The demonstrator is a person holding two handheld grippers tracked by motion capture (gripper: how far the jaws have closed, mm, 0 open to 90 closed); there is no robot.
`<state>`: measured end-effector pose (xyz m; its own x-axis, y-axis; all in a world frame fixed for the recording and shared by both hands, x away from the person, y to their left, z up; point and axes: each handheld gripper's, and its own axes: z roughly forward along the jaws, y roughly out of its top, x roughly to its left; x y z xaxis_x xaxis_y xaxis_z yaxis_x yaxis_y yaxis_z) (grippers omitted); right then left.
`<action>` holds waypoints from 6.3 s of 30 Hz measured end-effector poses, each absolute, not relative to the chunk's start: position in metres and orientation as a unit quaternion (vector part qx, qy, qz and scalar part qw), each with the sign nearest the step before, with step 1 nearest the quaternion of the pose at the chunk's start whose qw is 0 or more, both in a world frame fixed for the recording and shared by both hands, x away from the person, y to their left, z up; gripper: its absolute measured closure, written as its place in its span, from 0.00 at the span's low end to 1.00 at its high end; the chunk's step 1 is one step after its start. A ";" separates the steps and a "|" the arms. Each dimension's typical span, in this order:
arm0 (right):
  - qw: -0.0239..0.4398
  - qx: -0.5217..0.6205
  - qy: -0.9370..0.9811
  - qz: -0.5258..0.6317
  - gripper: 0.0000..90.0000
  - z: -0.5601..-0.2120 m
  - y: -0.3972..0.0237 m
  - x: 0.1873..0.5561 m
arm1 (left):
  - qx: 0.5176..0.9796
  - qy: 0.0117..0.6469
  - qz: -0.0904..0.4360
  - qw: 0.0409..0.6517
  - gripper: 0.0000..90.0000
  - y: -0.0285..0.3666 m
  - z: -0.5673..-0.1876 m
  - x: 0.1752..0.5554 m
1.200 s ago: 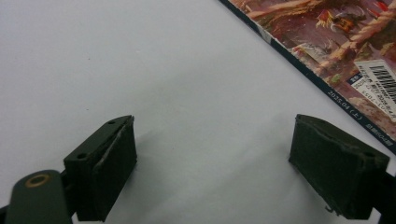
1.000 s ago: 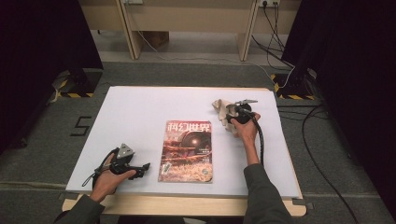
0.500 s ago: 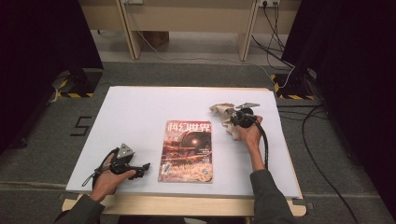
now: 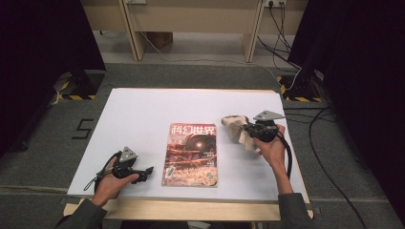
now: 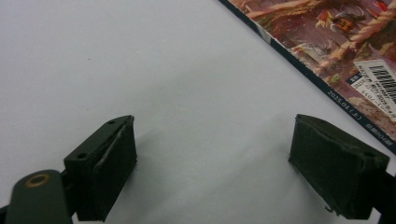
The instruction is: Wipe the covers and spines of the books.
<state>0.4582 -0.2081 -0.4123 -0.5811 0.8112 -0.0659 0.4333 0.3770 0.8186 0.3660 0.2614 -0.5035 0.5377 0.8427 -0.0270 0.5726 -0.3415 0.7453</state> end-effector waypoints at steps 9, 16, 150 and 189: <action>0.223 0.378 0.815 0.377 0.93 -0.412 -0.203 0.441 | 0.798 0.443 0.185 0.365 0.15 0.261 -0.504 0.366; 0.204 0.385 0.833 0.341 0.85 -0.453 -0.172 0.461 | 0.798 0.443 0.185 0.364 0.15 0.262 -0.504 0.366; 0.218 0.357 0.847 0.329 0.92 -0.482 -0.075 0.518 | 0.800 0.441 0.187 0.362 0.15 0.262 -0.503 0.365; 0.204 0.311 0.872 0.319 0.92 -0.480 0.019 0.535 | 0.799 0.441 0.187 0.363 0.15 0.261 -0.504 0.365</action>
